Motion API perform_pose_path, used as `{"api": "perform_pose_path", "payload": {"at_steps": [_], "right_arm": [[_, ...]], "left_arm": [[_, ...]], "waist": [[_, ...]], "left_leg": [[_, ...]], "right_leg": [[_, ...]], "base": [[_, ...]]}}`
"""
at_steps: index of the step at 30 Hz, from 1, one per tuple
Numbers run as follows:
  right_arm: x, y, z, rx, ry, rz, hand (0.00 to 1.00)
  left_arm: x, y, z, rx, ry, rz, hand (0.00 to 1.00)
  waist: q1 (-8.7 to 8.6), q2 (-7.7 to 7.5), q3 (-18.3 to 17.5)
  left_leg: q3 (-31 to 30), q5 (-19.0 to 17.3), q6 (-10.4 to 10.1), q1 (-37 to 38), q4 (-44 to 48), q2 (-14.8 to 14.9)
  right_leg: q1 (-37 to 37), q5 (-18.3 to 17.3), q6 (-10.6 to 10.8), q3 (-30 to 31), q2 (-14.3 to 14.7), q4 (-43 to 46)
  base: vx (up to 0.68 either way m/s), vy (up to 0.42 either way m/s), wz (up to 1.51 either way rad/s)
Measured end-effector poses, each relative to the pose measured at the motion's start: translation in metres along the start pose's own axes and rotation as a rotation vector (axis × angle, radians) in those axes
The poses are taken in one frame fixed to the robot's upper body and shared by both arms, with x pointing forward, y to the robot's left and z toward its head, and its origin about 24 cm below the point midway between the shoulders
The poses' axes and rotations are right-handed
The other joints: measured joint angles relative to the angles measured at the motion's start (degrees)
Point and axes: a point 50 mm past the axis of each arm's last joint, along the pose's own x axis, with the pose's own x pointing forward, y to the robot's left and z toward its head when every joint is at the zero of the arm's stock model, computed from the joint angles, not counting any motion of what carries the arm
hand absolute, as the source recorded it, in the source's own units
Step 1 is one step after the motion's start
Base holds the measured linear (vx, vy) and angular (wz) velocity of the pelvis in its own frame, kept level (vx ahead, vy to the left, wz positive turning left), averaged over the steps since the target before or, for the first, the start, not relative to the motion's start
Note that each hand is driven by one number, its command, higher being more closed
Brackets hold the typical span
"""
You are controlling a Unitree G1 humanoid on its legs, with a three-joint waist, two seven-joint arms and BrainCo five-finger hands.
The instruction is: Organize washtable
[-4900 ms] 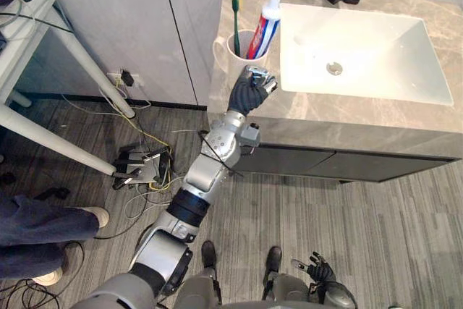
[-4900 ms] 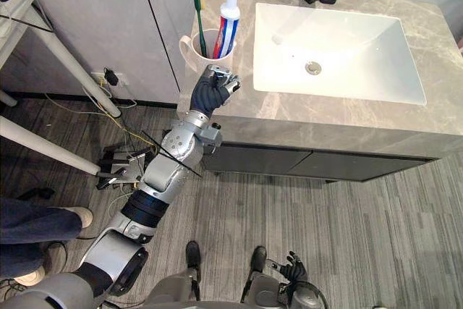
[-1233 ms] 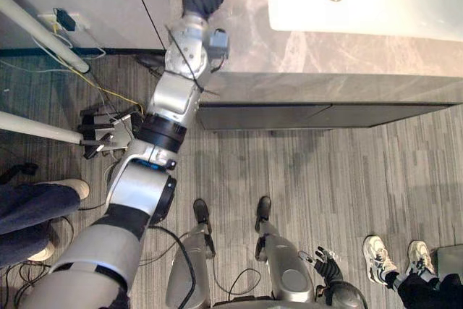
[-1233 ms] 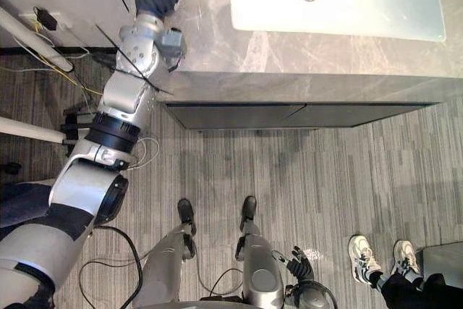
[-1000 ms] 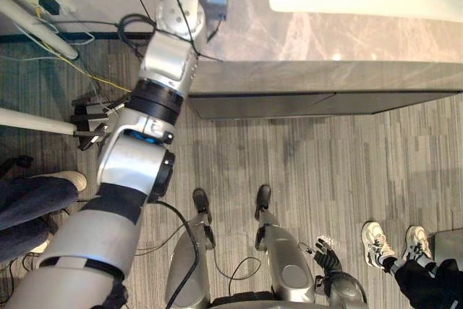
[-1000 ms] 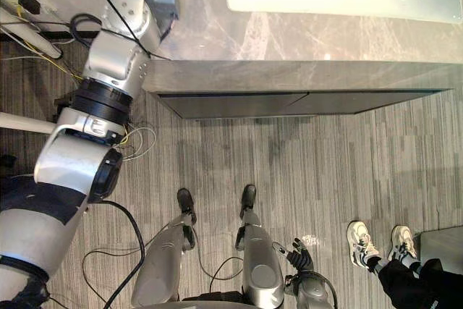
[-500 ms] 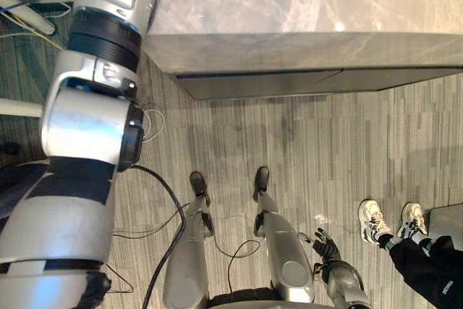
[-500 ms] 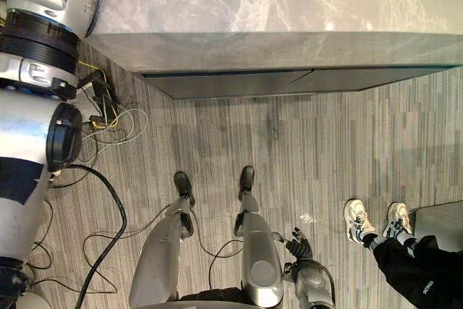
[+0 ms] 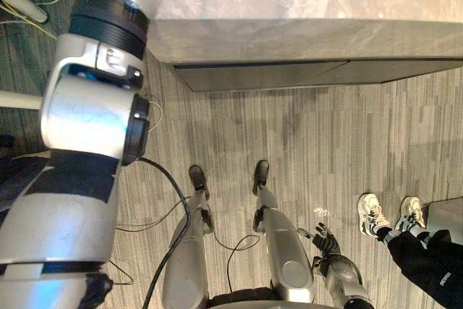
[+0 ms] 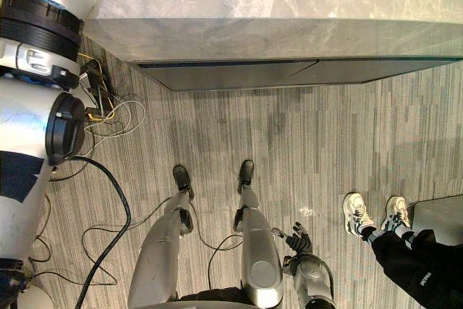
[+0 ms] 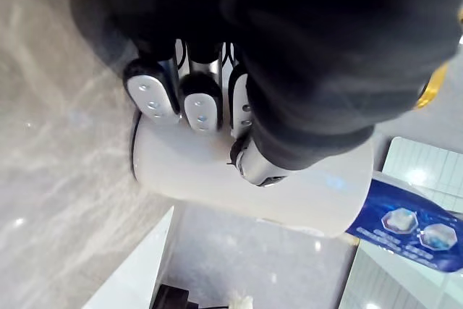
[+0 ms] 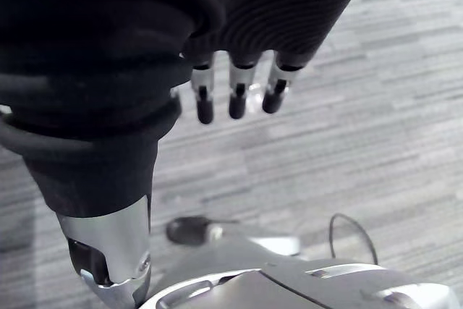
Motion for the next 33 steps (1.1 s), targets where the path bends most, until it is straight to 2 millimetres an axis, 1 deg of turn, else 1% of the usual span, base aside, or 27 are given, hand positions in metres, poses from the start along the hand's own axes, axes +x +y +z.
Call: {"api": "perform_pose_path", "payload": {"at_steps": [2, 5, 8, 12, 13, 14, 15, 16, 17, 18, 20, 21, 22, 24, 25, 27, 28, 29, 30, 31, 32, 33], "right_arm": [[0.0, 0.0, 0.0, 0.001, 0.0, -0.001, 0.0], [0.0, 0.0, 0.0, 0.002, 0.0, 0.0, 0.0], [0.0, -0.002, 0.0, 0.006, 0.002, -0.005, 0.0], [0.0, -0.002, 0.0, 0.019, 0.006, -0.009, 0.0], [-0.001, -0.005, -0.005, 0.017, 0.025, -0.01, 0.0], [-0.002, -0.007, -0.011, 0.014, 0.047, -0.013, 0.0], [-0.004, -0.013, -0.019, 0.013, 0.082, -0.022, 0.0], [-0.005, -0.02, -0.024, 0.008, 0.106, -0.035, 0.0], [-0.005, -0.024, -0.027, 0.006, 0.121, -0.04, 0.0], [-0.007, -0.028, -0.034, 0.003, 0.149, -0.046, 0.0], [-0.009, -0.03, -0.038, -0.006, 0.168, -0.047, 0.0], [-0.011, -0.031, -0.043, -0.005, 0.187, -0.05, 0.0], [-0.012, -0.032, -0.046, -0.005, 0.199, -0.053, 0.0], [-0.017, -0.035, -0.058, -0.006, 0.241, -0.055, 0.0], [-0.019, -0.036, -0.061, -0.005, 0.25, -0.055, 0.0], [-0.029, -0.045, -0.077, 0.019, 0.297, -0.086, 0.0], [-0.033, -0.048, -0.083, 0.016, 0.313, -0.093, 0.0], [-0.04, -0.053, -0.093, 0.004, 0.351, -0.103, 0.0], [-0.044, -0.055, -0.099, 0.019, 0.37, -0.111, 0.0], [-0.049, -0.058, -0.106, 0.037, 0.396, -0.12, 0.0], [-0.054, -0.06, -0.113, 0.044, 0.423, -0.129, 0.0], [-0.058, -0.063, -0.119, 0.062, 0.447, -0.144, 0.0]], "left_arm": [[-0.002, -0.004, -0.004, 0.0, 0.01, -0.008, 1.0], [-0.006, -0.004, -0.016, 0.009, 0.041, -0.011, 1.0], [-0.015, 0.002, -0.031, 0.037, 0.069, -0.012, 1.0], [-0.033, 0.012, -0.042, 0.101, 0.05, -0.038, 1.0], [-0.046, 0.018, -0.05, 0.121, 0.044, -0.056, 1.0], [-0.054, 0.021, -0.056, 0.13, 0.048, -0.063, 1.0], [-0.071, 0.028, -0.066, 0.141, 0.058, -0.076, 1.0], [-0.085, 0.034, -0.074, 0.149, 0.07, -0.082, 1.0], [-0.093, 0.038, -0.078, 0.151, 0.076, -0.082, 1.0], [-0.105, 0.047, -0.08, 0.156, 0.077, -0.075, 1.0], [-0.122, 0.07, -0.073, 0.173, 0.047, -0.04, 1.0], [-0.132, 0.083, -0.066, 0.178, 0.02, -0.01, 1.0], [-0.137, 0.09, -0.061, 0.179, 0.0, 0.006, 1.0], [-0.168, 0.123, -0.044, 0.215, -0.053, 0.096, 1.0], [-0.178, 0.133, -0.041, 0.227, -0.056, 0.125, 1.0], [-0.224, 0.17, -0.037, 0.285, -0.004, 0.247, 1.0], [-0.236, 0.178, -0.038, 0.29, 0.021, 0.281, 1.0], [-0.261, 0.192, -0.039, 0.312, 0.067, 0.358, 1.0], [-0.281, 0.202, -0.039, 0.326, 0.104, 0.42, 1.0], [-0.301, 0.211, -0.04, 0.34, 0.144, 0.489, 1.0], [-0.332, 0.222, -0.04, 0.362, 0.21, 0.584, 1.0], [-0.365, 0.229, -0.041, 0.379, 0.286, 0.681, 1.0]], "waist": [[0.0, 0.0, 0.0], [0.02, 0.02, -0.1], [0.02, 0.49, -0.3], [0.14, 0.61, -0.4], [0.18, 1.71, -2.8], [0.22, 2.46, -4.5], [0.68, 4.14, -6.9], [2.05, 5.49, -8.2], [2.56, 6.07, -8.8], [3.19, 6.91, -10.0], [3.65, 7.33, -11.8], [4.08, 7.46, -13.0], [4.38, 7.53, -13.7], [5.59, 7.67, -16.8], [5.97, 7.72, -17.5], [7.3, 8.24, -20.9], [8.01, 8.34, -22.1], [8.8, 8.51, -24.2], [9.51, 8.55, -25.5], [9.83, 8.51, -26.8], [11.02, 8.38, -28.0], [11.81, 8.18, -28.9]], "left_leg": [[0.3, 0.0, 0.0, 0.4, 0.0, -0.1], [0.6, 0.0, 0.0, 1.6, -0.1, -0.4], [0.6, 0.0, 0.0, 3.5, -0.4, -0.4], [0.5, 0.0, 0.0, 7.3, -0.9, -0.4], [-0.2, 0.0, 0.0, 7.7, -1.4, -0.6], [-0.4, -0.1, 0.0, 7.6, -2.0, -0.8], [-1.1, -0.1, -0.2, 8.2, -3.0, -1.0], [-1.3, -0.1, -0.2, 9.8, -3.6, -1.0], [-1.5, 0.2, -0.2, 10.6, -3.9, -1.1], [-2.2, 0.4, -0.5, 11.9, -4.0, -1.1], [-2.9, 0.3, -0.6, 14.1, -4.5, -1.1], [-3.5, 0.1, -0.8, 15.3, -4.6, -1.1], [-3.6, 0.0, -1.0, 15.7, -4.7, -1.2], [-4.1, -0.3, -1.4, 17.6, -5.1, -1.2], [-4.1, -0.4, -1.5, 18.5, -5.7, -1.3], [-4.9, -0.6, -1.8, 21.2, -7.3, -1.6], [-5.2, -0.6, -1.9, 21.7, -7.9, -1.7], [-6.0, -0.6, -1.9, 22.5, -8.8, -2.0], [-6.9, -0.6, -1.9, 22.8, -8.9, -2.2], [-7.9, -0.6, -1.9, 22.9, -9.1, -2.4], [-8.6, -0.6, -1.9, 23.5, -9.5, -2.7], [-9.0, -0.6, -1.9, 23.9, -9.8, -2.9]], "right_leg": [[0.2, 0.1, 0.0, 0.3, -0.2, 0.0], [1.2, 0.2, 0.2, 0.8, -0.4, 0.0], [2.9, 0.2, 0.3, 0.9, -0.4, 0.0], [6.8, 0.1, 0.4, 0.7, -0.3, -0.5], [7.5, -0.4, 0.7, 0.0, -0.3, -0.7], [7.2, -0.9, 1.1, -0.3, -0.4, -0.7], [7.7, -1.5, 1.0, -1.0, -0.5, -0.7], [9.1, -1.7, 1.3, -1.2, -0.4, -0.7], [10.0, -2.0, 1.4, -1.5, -0.4, -0.7], [11.6, -2.5, 1.3, -2.3, -0.4, -0.7], [14.0, -3.2, 1.4, -2.9, -0.3, -0.7], [15.3, -3.7, 1.4, -3.5, -0.3, -0.7], [15.9, -3.9, 1.5, -3.7, -0.3, -0.7], [17.8, -4.7, 1.6, -4.2, -0.4, -0.7], [18.4, -5.0, 1.6, -4.3, -0.4, -0.7], [20.8, -6.1, 2.0, -5.3, -0.6, -0.7], [21.3, -6.4, 2.1, -5.6, -0.6, -0.7], [22.1, -6.9, 2.4, -6.5, -0.7, -0.7], [22.9, -7.3, 2.5, -7.5, -0.9, -0.7], [23.5, -7.7, 2.7, -8.5, -1.1, -0.7], [23.9, -8.1, 2.9, -9.3, -1.3, -0.6], [24.5, -8.4, 3.0, -9.8, -1.4, -0.6]], "base": [[0.0, 0.012, -0.07], [0.0, 0.009, -0.03], [0.0, 0.002, -0.01], [0.0, 0.0, 0.03], [-0.01, -0.001, 0.17], [0.03, 0.004, 0.29], [0.08, 0.007, 0.2], [0.09, 0.006, 0.18], [0.09, 0.0, 0.16], [0.1, -0.006, 0.2], [0.1, -0.007, 0.18], [0.06, -0.006, 0.14], [0.08, -0.003, 0.15], [0.07, 0.002, 0.09], [0.08, -0.002, 0.06], [0.06, -0.001, 0.16], [0.07, 0.005, 0.3], [0.08, 0.005, 0.35], [0.08, 0.007, 0.47], [0.08, 0.011, 0.5], [0.08, 0.016, 0.4], [0.07, 0.016, 0.3]]}}
